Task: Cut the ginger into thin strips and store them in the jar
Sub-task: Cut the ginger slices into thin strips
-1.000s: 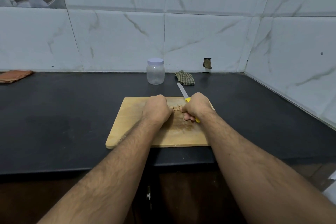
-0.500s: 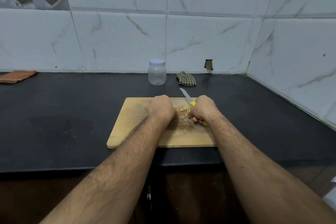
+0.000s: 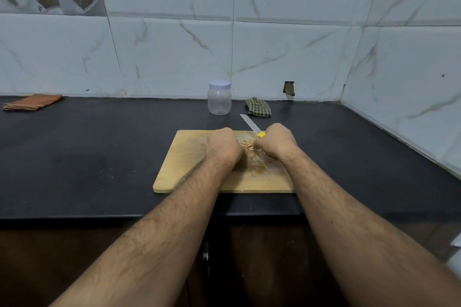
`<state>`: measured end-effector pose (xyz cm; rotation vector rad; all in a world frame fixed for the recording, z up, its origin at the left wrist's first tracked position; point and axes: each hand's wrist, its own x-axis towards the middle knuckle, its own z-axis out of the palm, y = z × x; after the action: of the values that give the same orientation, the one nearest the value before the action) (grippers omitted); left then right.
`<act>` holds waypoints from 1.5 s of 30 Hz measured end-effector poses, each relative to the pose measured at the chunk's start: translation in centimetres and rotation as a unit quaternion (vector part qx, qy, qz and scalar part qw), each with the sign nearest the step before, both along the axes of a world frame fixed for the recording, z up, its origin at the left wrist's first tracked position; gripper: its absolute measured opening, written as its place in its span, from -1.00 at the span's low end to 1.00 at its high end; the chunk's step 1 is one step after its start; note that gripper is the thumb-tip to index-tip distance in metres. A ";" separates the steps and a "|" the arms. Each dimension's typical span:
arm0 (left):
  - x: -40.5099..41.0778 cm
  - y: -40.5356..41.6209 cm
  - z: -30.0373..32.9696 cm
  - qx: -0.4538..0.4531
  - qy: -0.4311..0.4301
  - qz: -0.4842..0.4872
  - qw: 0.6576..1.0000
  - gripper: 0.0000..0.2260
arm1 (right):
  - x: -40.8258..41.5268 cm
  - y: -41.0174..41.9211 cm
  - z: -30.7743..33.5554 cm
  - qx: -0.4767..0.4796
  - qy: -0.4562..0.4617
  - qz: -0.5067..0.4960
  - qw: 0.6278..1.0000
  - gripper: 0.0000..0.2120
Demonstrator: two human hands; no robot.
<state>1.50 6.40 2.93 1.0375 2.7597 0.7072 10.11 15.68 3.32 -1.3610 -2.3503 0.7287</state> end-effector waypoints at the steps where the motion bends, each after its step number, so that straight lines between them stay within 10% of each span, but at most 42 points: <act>1: 0.2 -0.2 0.2 0.000 -0.010 -0.001 1.000 -0.79 | 0.3 -0.2 0.1 0.001 0.001 0.000 1.000 -0.87; 19: 1.3 -1.0 -0.1 0.016 -0.250 -0.009 0.968 -0.70 | 7.5 -7.6 0.8 -0.021 -0.100 0.056 0.993 -0.85; 24: 1.3 -1.5 -0.2 0.015 -0.215 -0.057 0.975 -0.95 | 8.1 -8.8 0.7 -0.018 -0.137 0.053 0.989 -0.86; 45: 0.2 -1.1 -2.1 0.079 -0.211 -0.074 0.971 -0.92 | 6.4 -11.1 0.1 0.055 -0.118 0.061 0.990 -0.62</act>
<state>1.69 5.27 0.82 0.9726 2.2710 1.0049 16.47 4.59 3.44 -1.3304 -2.6349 0.4841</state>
